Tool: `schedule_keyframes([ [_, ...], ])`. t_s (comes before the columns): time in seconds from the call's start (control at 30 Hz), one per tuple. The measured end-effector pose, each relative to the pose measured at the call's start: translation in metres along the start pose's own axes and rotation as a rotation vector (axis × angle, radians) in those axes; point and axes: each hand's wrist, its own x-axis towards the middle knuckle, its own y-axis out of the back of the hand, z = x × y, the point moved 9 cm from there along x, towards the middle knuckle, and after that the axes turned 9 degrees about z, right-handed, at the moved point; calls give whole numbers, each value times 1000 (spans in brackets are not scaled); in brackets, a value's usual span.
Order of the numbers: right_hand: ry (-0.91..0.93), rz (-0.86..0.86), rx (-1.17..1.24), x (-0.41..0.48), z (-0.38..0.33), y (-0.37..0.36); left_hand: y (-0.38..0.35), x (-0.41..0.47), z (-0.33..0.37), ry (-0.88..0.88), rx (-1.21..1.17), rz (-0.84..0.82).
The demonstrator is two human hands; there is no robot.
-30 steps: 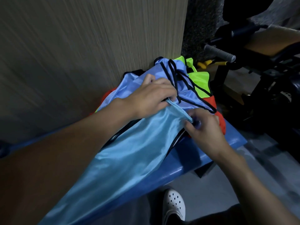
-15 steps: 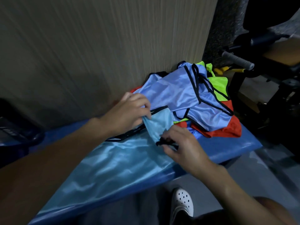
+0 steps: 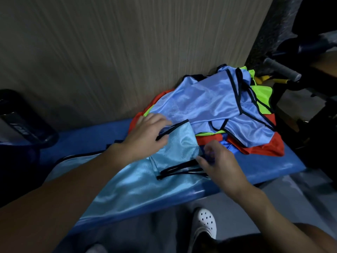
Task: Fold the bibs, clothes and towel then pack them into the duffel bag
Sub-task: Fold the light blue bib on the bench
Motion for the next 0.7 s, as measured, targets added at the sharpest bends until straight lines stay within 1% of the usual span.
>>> schedule_keyframes([
  [0.07, -103, -98, 26, -3, 14, -7, -5, 20, 15, 48, -38, 17],
  [0.1, -116, -153, 21, -6, 18, -11, -8, 28, 20, 81, -50, -1],
  [0.17, -81, -231, -17, -9, 19, -15, -24, 38, 20, 169, -94, -75],
  [0.23, -44, -236, -20, -8, 19, -14, -40, 38, 13, 251, -143, -144],
  [0.27, -37, -234, -26, -8, 20, -13, -46, 37, 9, 281, -167, -152],
  [0.33, -24, -246, -57, -8, 21, -12, -49, 37, 3, 326, -235, -123],
  [0.43, -8, -314, -69, -12, 21, -12, -46, 39, 1, 371, -327, -64],
  [0.53, 0, -376, -45, -16, 19, -13, -48, 36, 2, 359, -325, -79],
  [0.6, 17, -330, 0, -14, 15, -9, -46, 33, 8, 323, -312, -75],
  [0.7, -36, -155, 75, -5, 14, 3, -34, 31, 22, 180, -167, -13],
])
